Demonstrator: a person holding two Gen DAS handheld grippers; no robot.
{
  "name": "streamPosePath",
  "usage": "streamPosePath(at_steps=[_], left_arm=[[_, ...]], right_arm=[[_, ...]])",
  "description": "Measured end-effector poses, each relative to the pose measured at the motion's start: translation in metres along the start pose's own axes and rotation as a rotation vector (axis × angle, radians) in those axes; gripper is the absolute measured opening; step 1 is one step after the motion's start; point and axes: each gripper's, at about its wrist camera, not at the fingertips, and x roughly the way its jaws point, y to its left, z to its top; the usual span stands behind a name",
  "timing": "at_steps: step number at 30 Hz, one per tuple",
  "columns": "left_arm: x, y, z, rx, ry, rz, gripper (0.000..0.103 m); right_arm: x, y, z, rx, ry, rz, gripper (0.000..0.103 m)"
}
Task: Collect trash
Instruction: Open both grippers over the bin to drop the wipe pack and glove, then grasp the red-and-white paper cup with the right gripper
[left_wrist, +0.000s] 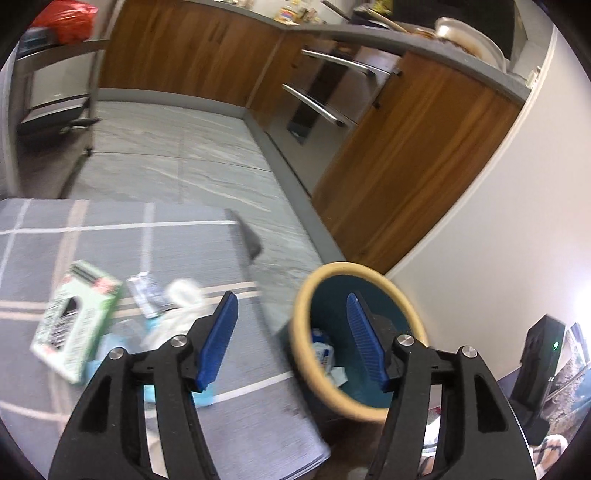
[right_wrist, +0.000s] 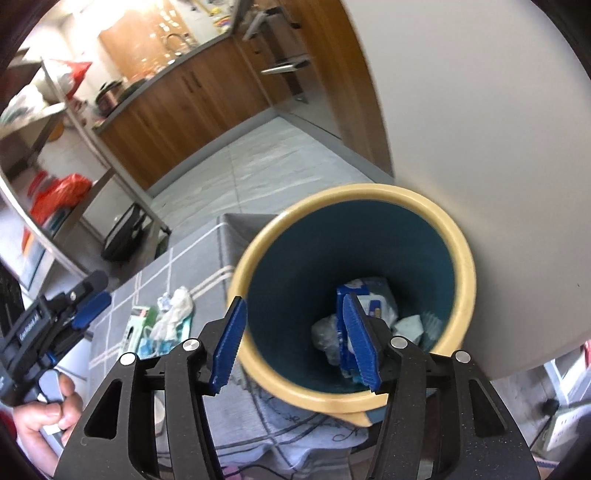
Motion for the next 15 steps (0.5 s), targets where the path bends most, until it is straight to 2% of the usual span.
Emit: streamPosePath(at_steps=[15], left_arm=[[-0.084,0.118,-0.03,-0.131,-0.052,0.173,0.062]], right_arm=[[0.007,0.059,-0.03,-0.167,0.065,0.053,0.06]])
